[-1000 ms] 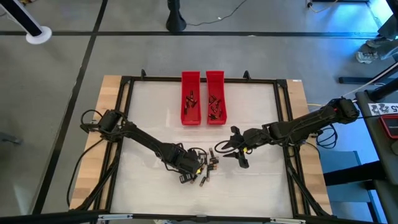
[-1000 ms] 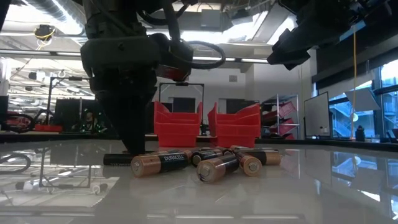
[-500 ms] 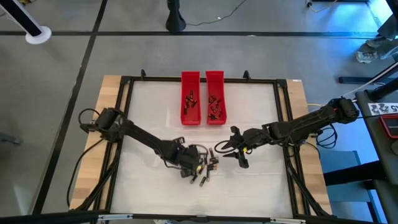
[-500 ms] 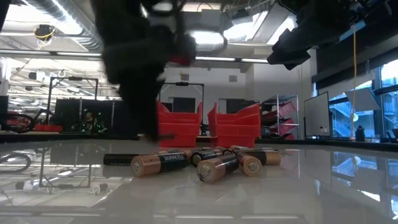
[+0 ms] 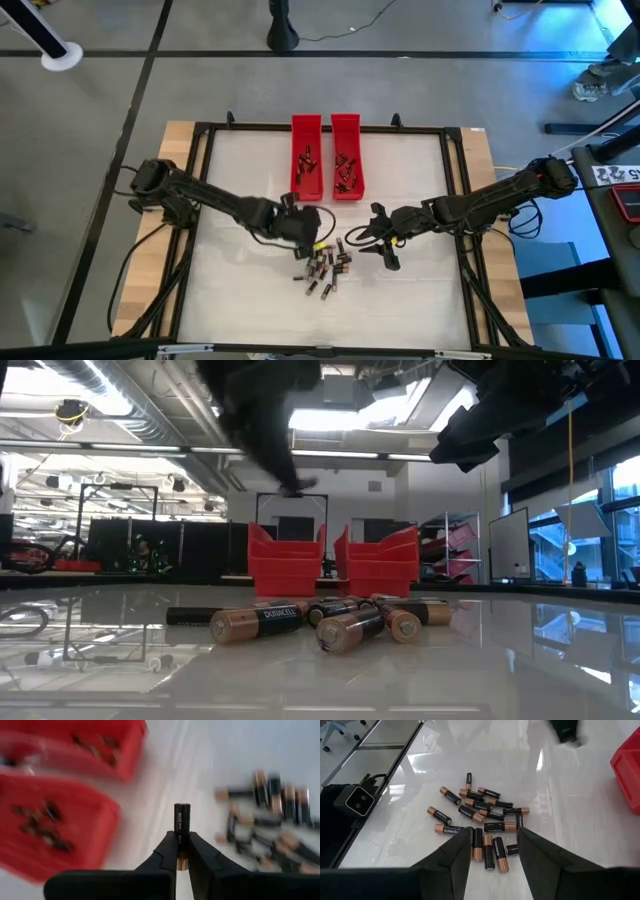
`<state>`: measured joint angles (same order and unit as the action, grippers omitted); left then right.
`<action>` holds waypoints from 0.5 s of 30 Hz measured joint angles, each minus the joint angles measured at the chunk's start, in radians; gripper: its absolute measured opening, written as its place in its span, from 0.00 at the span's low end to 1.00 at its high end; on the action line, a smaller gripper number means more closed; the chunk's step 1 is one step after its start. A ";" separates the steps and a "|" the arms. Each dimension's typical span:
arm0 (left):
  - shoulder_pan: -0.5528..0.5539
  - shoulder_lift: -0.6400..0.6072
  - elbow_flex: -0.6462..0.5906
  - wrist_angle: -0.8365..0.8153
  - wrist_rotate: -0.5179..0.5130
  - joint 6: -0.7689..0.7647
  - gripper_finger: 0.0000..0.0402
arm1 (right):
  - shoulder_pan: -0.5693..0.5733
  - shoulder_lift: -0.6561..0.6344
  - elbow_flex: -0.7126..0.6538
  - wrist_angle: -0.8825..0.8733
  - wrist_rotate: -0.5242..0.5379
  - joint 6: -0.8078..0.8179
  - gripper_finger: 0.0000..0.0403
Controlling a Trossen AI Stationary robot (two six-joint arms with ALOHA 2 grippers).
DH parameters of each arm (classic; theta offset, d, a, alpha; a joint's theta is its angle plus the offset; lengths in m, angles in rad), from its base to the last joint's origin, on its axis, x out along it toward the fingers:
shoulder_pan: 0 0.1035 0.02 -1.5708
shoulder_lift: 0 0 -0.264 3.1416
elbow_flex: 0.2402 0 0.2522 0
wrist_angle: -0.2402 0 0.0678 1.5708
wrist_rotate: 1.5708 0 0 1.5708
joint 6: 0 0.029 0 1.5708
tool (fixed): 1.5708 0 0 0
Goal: Sort batteries
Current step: Put the small black battery into the right red bin
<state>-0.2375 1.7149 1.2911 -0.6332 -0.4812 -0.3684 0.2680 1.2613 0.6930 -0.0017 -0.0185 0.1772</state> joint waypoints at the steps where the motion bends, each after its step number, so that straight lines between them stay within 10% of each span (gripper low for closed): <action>1: 0.018 -0.009 0.001 0.026 -0.007 0.032 0.03 | 0.000 0.000 0.000 0.001 0.000 0.000 0.41; 15: 0.343 -0.012 0.001 0.377 0.110 0.381 0.03 | 0.000 0.000 0.000 0.000 0.000 0.000 0.41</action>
<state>0.1055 1.7028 1.2922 -0.2558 -0.3716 0.0129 0.2680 1.2613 0.6930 -0.0017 -0.0184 0.1776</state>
